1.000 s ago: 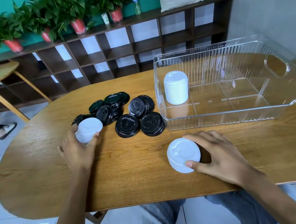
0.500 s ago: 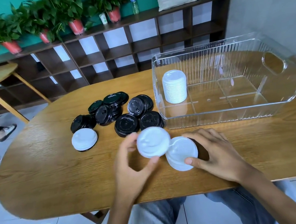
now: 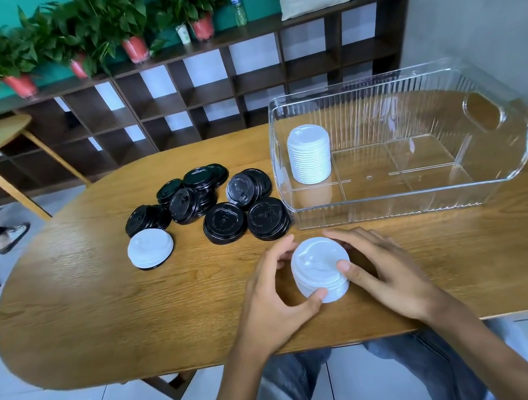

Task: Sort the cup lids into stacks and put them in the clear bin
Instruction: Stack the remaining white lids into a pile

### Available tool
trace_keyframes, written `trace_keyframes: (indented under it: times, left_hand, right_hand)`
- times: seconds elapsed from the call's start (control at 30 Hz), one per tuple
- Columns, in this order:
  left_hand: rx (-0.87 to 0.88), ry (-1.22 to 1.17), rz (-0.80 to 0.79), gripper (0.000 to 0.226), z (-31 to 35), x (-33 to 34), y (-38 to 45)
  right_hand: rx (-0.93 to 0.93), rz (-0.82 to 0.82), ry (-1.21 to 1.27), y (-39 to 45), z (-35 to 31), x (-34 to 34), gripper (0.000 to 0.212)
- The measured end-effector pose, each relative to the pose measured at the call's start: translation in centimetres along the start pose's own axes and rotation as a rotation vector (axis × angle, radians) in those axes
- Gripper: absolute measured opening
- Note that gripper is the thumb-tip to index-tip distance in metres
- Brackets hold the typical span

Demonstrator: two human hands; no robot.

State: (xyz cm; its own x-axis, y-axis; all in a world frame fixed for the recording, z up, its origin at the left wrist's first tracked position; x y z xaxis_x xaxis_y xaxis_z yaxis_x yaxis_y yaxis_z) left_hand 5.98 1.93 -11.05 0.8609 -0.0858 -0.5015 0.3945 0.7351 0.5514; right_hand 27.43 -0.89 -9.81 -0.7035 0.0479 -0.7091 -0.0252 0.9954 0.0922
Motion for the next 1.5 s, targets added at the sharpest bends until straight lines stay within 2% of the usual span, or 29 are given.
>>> trace_keyframes:
  times: [0.27,0.63,0.83,0.97,1.07,1.13,1.2,1.27,1.37,1.43,1.5]
  left_hand:
    - [-0.027,0.047,-0.089,0.080,0.1,0.3,0.2]
    - [-0.101,-0.019,-0.075,0.072,-0.5,0.2,0.3]
    - [-0.139,-0.039,-0.113,0.089,-0.8,0.3,0.1]
    - [-0.122,-0.079,-0.130,0.091,-0.7,-0.2,0.4]
    - [-0.118,-0.037,0.048,0.070,-1.5,-3.2,1.0]
    - [-0.139,0.098,0.283,0.047,-2.9,-6.9,1.2]
    - [-0.200,0.281,0.499,0.037,-5.2,-10.9,1.0]
    - [-0.326,0.462,0.578,0.048,-7.4,-14.1,0.4]
    - [-0.510,0.503,0.494,0.079,-10.0,-16.3,0.0]
    - [-0.546,0.494,0.397,0.092,-10.9,-16.2,0.4]
    - [-0.532,0.503,0.356,0.094,-11.3,-15.9,0.5]
  right_hand:
    - [-0.005,0.013,-0.066,0.1,-0.1,0.1,0.052]
    - [0.005,0.013,-0.067,0.2,-0.1,0.2,0.057]
    - [0.011,-0.005,-0.112,0.2,-0.3,0.2,0.073]
    - [0.028,-0.008,-0.049,0.3,-0.4,0.1,0.070]
    - [0.026,-0.002,-0.039,0.2,-0.2,0.1,0.070]
    - [0.025,0.004,-0.043,0.2,-0.2,0.2,0.069]
    - [0.026,0.008,-0.040,0.2,-0.1,0.2,0.068]
    - [0.024,0.013,-0.034,0.2,0.0,0.2,0.067]
    - [0.021,0.011,-0.032,0.1,0.0,0.3,0.068]
    - [0.023,0.009,-0.030,0.1,0.0,0.3,0.068]
    - [0.025,0.003,-0.027,0.1,0.0,0.3,0.068]
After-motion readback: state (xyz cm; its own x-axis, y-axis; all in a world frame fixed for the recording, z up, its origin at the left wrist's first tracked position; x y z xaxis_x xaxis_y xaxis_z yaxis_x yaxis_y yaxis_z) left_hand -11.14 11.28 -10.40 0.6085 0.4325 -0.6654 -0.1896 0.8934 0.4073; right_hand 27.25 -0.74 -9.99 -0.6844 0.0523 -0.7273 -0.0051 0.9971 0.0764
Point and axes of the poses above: each hand's wrist, its own y-axis towards the middle knuckle, its own x-axis out of the palm, z = x × y, the point moved 3 cm from there along y, towards the middle knuckle, and after that the axes turned 11 degrees about x, right-handed, at the moved point
